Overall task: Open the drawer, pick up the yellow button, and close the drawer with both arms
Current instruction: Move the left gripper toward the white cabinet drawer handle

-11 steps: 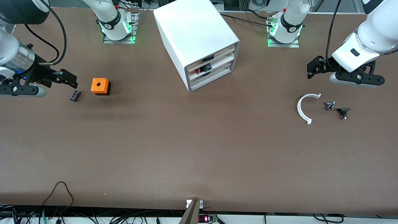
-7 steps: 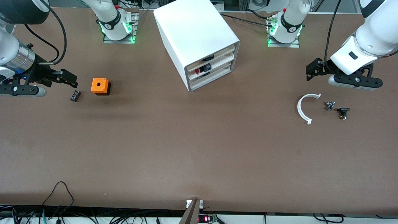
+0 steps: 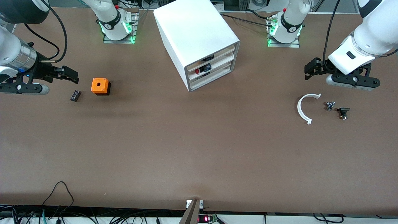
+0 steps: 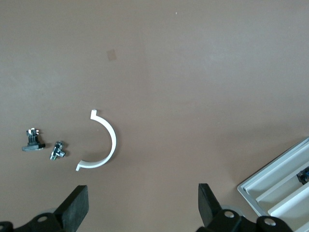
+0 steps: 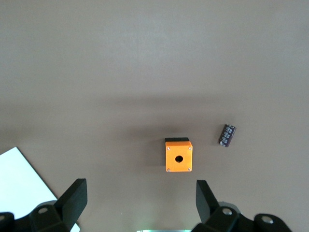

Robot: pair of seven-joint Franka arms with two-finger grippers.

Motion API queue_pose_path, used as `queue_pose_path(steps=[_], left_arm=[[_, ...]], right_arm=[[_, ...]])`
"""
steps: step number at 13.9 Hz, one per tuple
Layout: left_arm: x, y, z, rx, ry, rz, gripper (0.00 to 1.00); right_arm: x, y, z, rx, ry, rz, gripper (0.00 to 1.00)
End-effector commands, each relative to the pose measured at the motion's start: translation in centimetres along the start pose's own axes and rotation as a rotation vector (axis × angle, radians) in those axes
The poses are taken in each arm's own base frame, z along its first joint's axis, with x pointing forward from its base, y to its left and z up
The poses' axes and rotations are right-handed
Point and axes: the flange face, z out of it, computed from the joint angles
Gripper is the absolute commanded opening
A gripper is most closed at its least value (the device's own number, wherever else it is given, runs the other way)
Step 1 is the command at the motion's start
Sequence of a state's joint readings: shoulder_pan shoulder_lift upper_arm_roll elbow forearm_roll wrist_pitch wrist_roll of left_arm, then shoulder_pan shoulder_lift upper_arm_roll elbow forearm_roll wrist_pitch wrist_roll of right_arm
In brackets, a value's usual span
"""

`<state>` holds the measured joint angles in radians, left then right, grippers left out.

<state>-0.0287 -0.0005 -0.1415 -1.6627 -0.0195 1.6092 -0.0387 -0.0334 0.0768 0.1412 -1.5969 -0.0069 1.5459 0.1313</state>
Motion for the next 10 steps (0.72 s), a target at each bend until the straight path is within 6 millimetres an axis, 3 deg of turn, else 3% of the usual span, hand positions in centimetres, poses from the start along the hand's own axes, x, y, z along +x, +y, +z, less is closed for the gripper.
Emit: queue_pose_path(steps=[1, 4, 6, 8, 10], left_arm=[[-0.3, 0.8, 0.1, -0.042, -0.065, -0.008, 1.0], [-2.0, 3.2, 0.7, -0.223, -0.209, 0.017, 1.0], [-2.8, 5.5, 1.6, -0.356, -0.304, 0.052, 1.0], [-1.7, 7.1, 3.8, -0.483, -0.361, 0.086, 1.0], [0.2, 9.1, 6.7, -0.617, -0.372, 0.151, 1.0]], right_arm=[[-0.8, -0.3, 0.5, 0.061, -0.048, -0.022, 1.0], [0.2, 1.6, 2.0, 0.063, -0.079, -0.099, 1.0], [1.5, 1.8, 4.4, 0.076, -0.124, -0.127, 0.99], [2.1, 1.8, 4.9, 0.076, -0.111, -0.113, 0.99], [3.8, 1.4, 6.8, 0.072, -0.094, -0.112, 0.99]])
